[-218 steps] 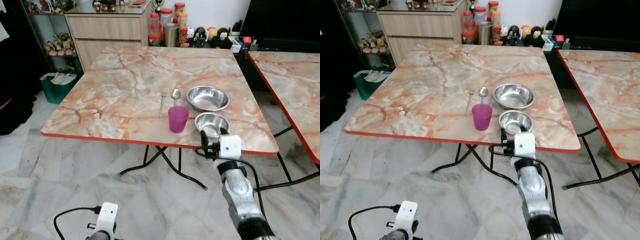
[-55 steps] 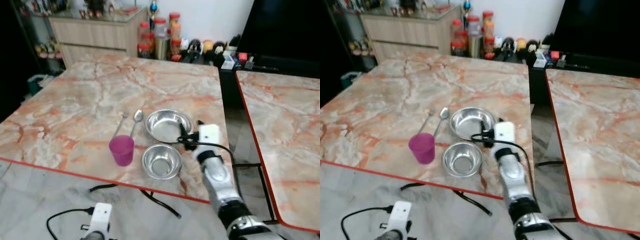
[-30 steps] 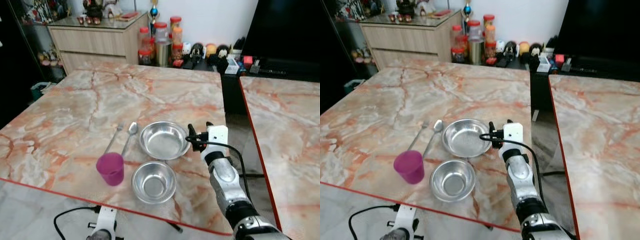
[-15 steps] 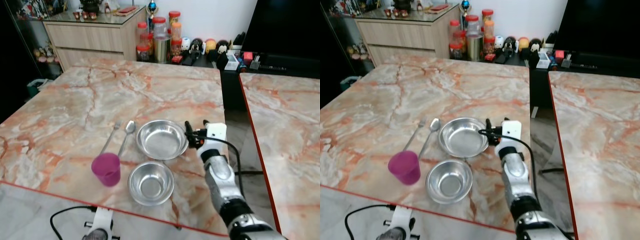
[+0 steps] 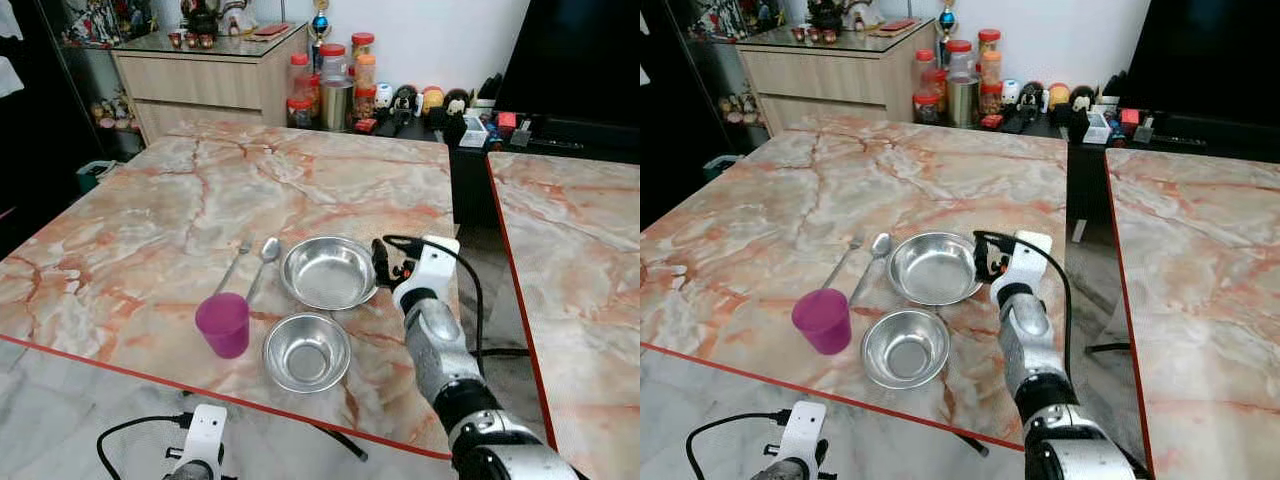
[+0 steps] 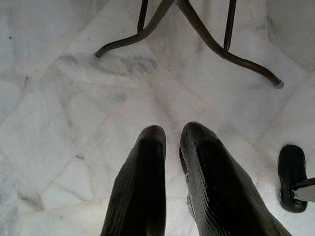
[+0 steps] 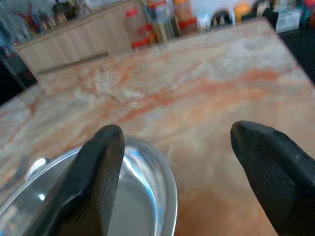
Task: Setting the table
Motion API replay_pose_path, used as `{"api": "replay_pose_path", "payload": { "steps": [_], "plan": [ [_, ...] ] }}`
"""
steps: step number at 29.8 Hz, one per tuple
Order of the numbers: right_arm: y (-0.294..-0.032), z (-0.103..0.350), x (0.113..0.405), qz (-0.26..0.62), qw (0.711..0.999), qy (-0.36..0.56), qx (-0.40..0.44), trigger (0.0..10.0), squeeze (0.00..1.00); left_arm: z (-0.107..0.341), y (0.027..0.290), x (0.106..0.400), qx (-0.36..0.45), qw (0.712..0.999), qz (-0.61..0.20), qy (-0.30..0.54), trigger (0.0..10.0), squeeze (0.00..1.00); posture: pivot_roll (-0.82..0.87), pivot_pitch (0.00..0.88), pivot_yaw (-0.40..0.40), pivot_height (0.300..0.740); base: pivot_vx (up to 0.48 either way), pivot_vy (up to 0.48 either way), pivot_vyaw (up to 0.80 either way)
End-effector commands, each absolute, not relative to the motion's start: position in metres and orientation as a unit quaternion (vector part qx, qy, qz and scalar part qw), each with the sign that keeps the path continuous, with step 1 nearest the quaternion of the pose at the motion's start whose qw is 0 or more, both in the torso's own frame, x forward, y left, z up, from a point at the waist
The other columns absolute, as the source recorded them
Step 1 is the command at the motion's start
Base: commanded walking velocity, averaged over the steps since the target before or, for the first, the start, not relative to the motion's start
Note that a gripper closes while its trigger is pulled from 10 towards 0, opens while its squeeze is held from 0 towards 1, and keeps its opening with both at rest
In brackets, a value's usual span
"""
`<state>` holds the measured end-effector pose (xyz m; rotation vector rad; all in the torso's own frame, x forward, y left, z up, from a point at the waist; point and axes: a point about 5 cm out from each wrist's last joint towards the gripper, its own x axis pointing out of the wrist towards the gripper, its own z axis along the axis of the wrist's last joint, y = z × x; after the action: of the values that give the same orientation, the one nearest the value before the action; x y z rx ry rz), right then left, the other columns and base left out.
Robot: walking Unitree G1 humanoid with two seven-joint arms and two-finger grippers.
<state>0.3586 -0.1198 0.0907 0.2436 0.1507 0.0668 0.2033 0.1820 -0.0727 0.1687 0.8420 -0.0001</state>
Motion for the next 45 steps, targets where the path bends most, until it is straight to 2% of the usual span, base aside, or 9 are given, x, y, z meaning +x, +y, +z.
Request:
{"api": "replay_pose_path", "payload": {
  "steps": [1, 15, 26, 45],
  "plan": [
    [-0.118, 0.087, 0.361, 0.029, 0.986, 0.113, 0.117, 10.0, 0.0, -0.073, 0.184, 0.203, 0.084, 0.907, 0.003, 0.412, 10.0, 0.0, 0.07, 0.0, -0.001, 0.74, 0.0, 0.0, 0.0],
    [-0.1, 0.093, 0.371, 0.053, 0.968, 0.181, 0.166, 10.0, 0.0, -0.071, 0.184, 0.207, 0.081, 0.909, 0.006, 0.409, 10.0, 0.0, 0.07, 0.0, -0.006, 0.74, 0.0, 0.0, 0.0],
    [-0.091, 0.084, 0.366, 0.065, 0.957, 0.219, 0.179, 10.0, 0.0, -0.072, 0.187, 0.204, 0.084, 0.907, 0.006, 0.413, 10.0, 0.0, 0.08, 0.0, -0.002, 0.74, 0.0, 0.0, 0.0],
    [-0.095, 0.074, 0.362, 0.048, 0.95, 0.241, 0.194, 10.0, 0.0, -0.072, 0.187, 0.204, 0.086, 0.906, 0.006, 0.414, 10.0, 0.0, 0.09, 0.0, -0.014, 0.74, 0.0, 0.0, 0.0]
  ]
}}
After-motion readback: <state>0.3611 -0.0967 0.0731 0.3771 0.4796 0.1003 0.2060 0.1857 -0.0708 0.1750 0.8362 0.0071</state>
